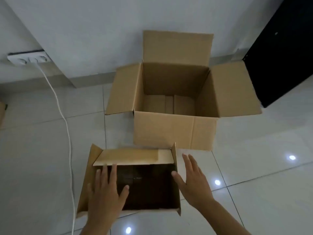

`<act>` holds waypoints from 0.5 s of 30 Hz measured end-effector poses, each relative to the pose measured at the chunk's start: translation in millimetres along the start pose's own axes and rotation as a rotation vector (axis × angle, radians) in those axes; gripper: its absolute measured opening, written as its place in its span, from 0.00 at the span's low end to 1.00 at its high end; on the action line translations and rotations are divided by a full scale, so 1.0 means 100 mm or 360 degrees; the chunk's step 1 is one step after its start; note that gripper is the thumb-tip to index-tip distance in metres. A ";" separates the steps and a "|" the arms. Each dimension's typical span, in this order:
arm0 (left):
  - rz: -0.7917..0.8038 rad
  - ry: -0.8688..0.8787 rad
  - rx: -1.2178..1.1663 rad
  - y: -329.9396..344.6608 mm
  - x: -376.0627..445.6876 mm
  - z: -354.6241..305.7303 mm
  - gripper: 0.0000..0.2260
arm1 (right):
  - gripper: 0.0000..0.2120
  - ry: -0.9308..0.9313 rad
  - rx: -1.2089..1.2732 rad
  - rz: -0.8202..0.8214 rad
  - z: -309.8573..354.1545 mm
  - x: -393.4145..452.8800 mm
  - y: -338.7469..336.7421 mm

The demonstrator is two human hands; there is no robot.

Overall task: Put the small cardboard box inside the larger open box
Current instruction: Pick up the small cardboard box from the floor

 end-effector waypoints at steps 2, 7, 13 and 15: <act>-0.0127 -0.0071 0.0005 0.08 0.18 0.16 0.35 | 0.33 0.0017 0.0017 -0.0024 -0.03 0.13 0.17; -0.0272 -0.0224 0.0029 0.41 0.57 0.49 0.33 | 0.33 0.0040 0.0028 -0.0100 -0.15 0.35 0.57; -0.0257 -0.0214 -0.0114 0.54 0.70 0.59 0.31 | 0.31 0.0016 0.0058 -0.0218 -0.23 0.44 0.73; -0.0333 -0.0227 -0.0207 0.54 0.72 0.57 0.28 | 0.30 -0.0007 0.0030 -0.0260 -0.26 0.48 0.74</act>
Point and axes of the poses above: each hand's wrist, its own x-axis towards the middle knuckle, its own y-axis out of the palm, z = x × y, the point moved 1 cm from there along x, towards the middle knuckle, and after that the axes turned 12 degrees about x, right-handed, at the moved point
